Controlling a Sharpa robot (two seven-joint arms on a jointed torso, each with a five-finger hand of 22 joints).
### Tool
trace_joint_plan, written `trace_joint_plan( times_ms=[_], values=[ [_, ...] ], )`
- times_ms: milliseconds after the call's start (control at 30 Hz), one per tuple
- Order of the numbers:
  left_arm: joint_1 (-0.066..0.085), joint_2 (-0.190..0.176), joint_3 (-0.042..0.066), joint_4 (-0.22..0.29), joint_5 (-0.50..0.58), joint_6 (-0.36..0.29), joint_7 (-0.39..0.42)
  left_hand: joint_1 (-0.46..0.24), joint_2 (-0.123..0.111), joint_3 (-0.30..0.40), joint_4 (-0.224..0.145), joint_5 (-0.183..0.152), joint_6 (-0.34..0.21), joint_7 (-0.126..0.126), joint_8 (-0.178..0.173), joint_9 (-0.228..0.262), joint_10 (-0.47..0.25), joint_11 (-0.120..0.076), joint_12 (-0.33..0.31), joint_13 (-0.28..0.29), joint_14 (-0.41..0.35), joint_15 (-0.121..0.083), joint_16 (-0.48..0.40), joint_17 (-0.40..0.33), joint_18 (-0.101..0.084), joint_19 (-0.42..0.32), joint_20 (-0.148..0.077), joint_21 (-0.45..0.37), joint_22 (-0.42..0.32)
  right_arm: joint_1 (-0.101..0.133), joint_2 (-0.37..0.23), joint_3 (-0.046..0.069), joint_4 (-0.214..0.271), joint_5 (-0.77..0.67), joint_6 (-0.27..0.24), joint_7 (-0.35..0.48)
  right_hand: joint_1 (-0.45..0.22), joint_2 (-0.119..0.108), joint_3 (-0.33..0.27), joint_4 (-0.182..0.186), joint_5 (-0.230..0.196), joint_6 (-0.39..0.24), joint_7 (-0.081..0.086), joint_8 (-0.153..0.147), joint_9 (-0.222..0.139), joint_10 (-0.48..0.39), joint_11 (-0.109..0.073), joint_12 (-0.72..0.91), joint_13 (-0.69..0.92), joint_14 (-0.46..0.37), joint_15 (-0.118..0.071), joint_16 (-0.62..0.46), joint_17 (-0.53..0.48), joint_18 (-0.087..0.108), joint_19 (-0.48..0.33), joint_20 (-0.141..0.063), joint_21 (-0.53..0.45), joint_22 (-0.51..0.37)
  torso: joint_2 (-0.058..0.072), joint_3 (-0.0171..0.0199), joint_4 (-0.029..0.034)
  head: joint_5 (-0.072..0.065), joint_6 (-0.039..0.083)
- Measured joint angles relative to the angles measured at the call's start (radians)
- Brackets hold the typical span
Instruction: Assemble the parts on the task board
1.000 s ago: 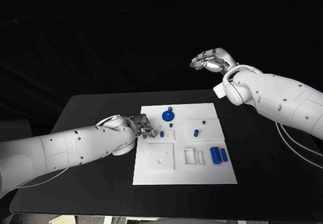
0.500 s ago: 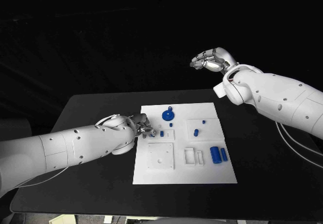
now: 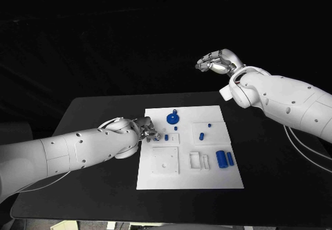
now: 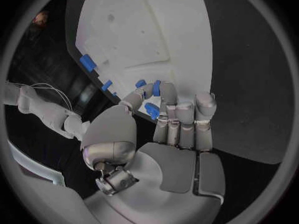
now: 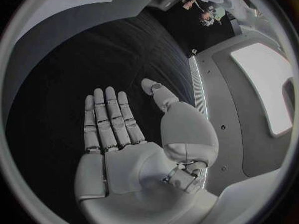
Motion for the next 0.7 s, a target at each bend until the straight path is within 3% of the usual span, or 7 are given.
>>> trace_joint_plan(
  times_ms=[700],
  values=[
    [0.009, 0.015, 0.004, -0.024, 0.001, 0.071, -0.002, 0.0, 0.0, -0.001, -0.001, -0.007, -0.001, -0.001, 0.021, 0.002, 0.0, 0.0, 0.0, 0.005, -0.004, -0.004, 0.0, 0.003, 0.0, -0.006, -0.002, 0.0, 0.001, 0.0, 0.0, 0.0, 0.004, 0.0, 0.002, 0.0, -0.001, 0.001, 0.0, 0.0, 0.008, 0.0, 0.0, 0.0, -0.002, 0.004, -0.004, -0.004, -0.006, -0.003, 0.003, 0.004, -0.008, 0.0, 0.0, 0.0, 0.0, 0.002, 0.001, 0.001, -0.0008, -0.002, -0.002]
  ],
)
